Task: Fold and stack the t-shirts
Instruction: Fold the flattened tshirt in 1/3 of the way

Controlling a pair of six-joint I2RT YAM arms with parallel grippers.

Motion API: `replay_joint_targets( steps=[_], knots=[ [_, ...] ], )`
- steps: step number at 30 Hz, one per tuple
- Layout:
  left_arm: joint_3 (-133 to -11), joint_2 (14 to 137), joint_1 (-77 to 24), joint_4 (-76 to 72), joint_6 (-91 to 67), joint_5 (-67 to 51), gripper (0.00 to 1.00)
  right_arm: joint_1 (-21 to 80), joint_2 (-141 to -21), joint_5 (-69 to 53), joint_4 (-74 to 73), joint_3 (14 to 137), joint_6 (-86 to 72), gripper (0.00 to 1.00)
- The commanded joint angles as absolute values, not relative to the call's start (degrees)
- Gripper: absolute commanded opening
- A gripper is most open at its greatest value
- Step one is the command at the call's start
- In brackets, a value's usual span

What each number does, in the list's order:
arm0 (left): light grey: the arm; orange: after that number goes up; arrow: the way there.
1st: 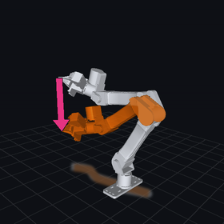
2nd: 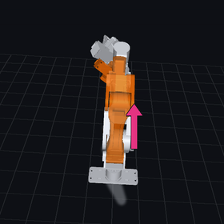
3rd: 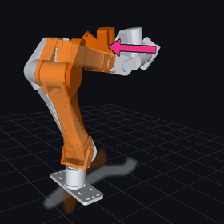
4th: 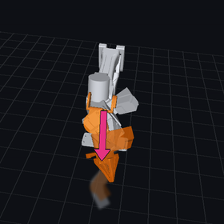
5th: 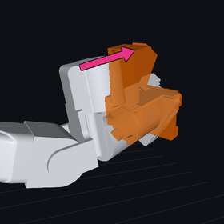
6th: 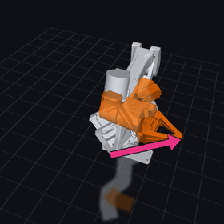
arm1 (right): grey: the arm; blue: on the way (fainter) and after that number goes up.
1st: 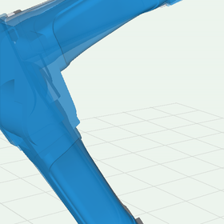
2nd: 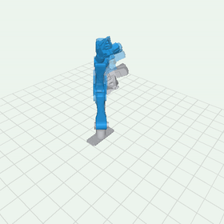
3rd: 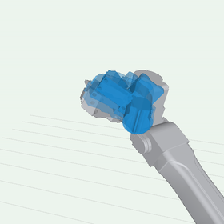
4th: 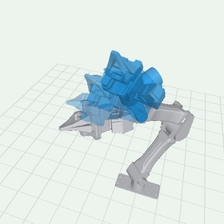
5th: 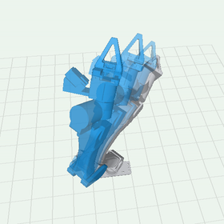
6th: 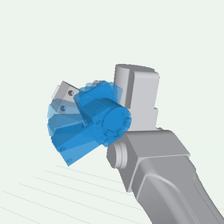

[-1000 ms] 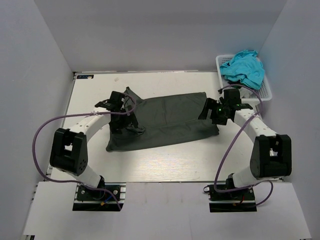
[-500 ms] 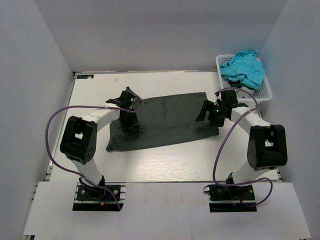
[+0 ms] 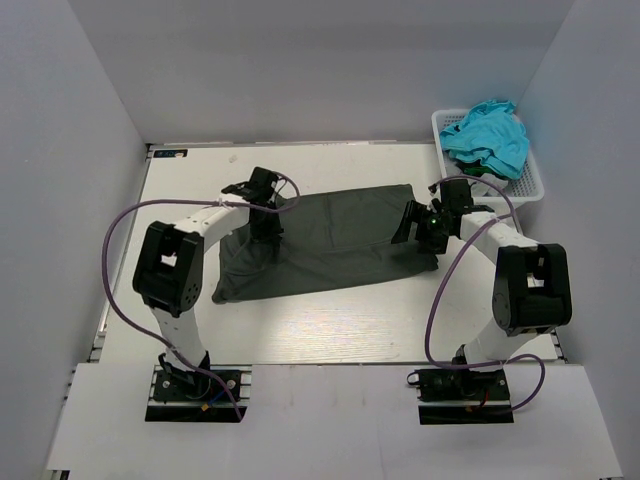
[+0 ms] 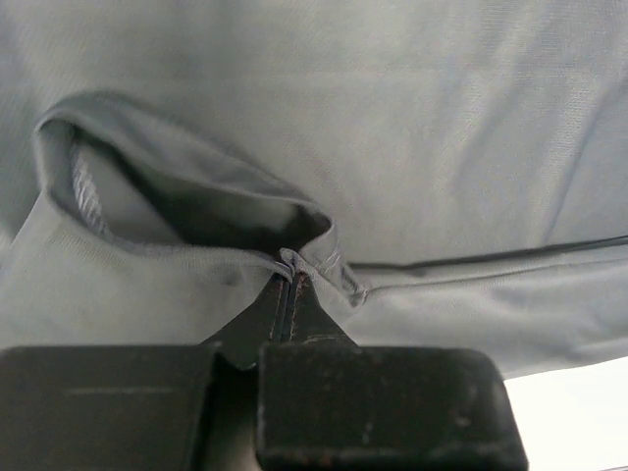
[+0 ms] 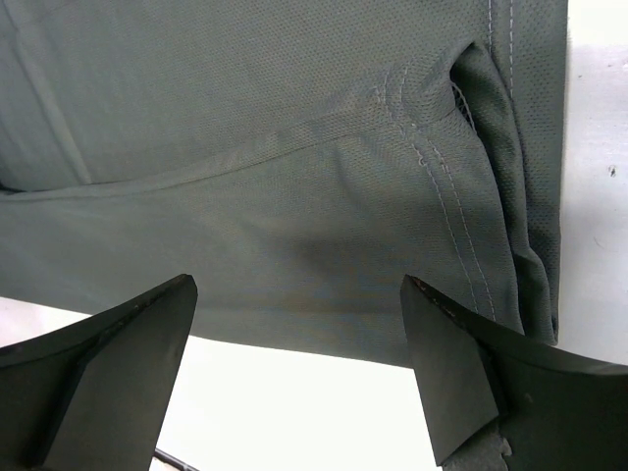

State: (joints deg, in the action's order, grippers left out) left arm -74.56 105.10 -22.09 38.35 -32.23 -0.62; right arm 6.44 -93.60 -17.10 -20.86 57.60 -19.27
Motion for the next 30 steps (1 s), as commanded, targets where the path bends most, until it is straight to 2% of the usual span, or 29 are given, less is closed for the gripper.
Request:
replay_joint_targets(
  steps=[1,4,6,7,8,9,14,20,23,29,30],
  knots=[
    [-78.13,107.31,-23.38,38.93,-27.78,-0.97,0.0,6.24,-94.13,-17.84,-21.36,59.94,-18.98,0.9],
    [-81.72,109.86,-23.99,42.43,-23.92,0.69,0.04,6.24,-94.66,-17.75,-21.36,60.38,-18.81,0.9],
    [-83.14,110.48,-24.52,44.37,-22.85,0.7,0.19,6.33,-94.66,-17.93,-21.88,60.56,-18.81,0.9],
    [-83.84,111.35,-24.52,45.34,-22.24,2.53,0.39,6.24,-94.66,-18.02,-22.06,60.73,-18.63,0.9],
    [-84.46,111.36,-25.04,45.35,-21.54,2.55,0.47,6.33,-94.66,-18.02,-22.06,60.65,-18.72,0.9],
    [-84.46,111.36,-25.05,45.35,-20.23,2.55,0.49,6.15,-94.48,-17.76,-21.97,60.47,-18.55,0.9],
    [-82.79,107.59,-26.1,40.17,-15.12,-3.42,0.45,6.33,-94.57,-18.02,-21.88,60.47,-18.46,0.9],
    [-82.71,106.35,-26.1,40.17,-17.66,-2.11,0.45,6.42,-93.61,-17.75,-22.06,60.2,-18.02,0.9],
    [-80.6,103.55,-26.1,39.55,-18.46,1.13,0.49,6.33,-93.34,-17.75,-22.06,60.03,-17.93,0.9],
    [-78.57,102.83,-26.1,36.04,-16.35,1.68,0.49,6.5,-93.6,-18.37,-22.06,60.12,-17.93,0.9],
    [-78.05,102.83,-26.1,35.25,-15.83,0.89,0.46,6.42,-93.52,-18.46,-22.06,60.2,-18.02,0.9]
  ],
)
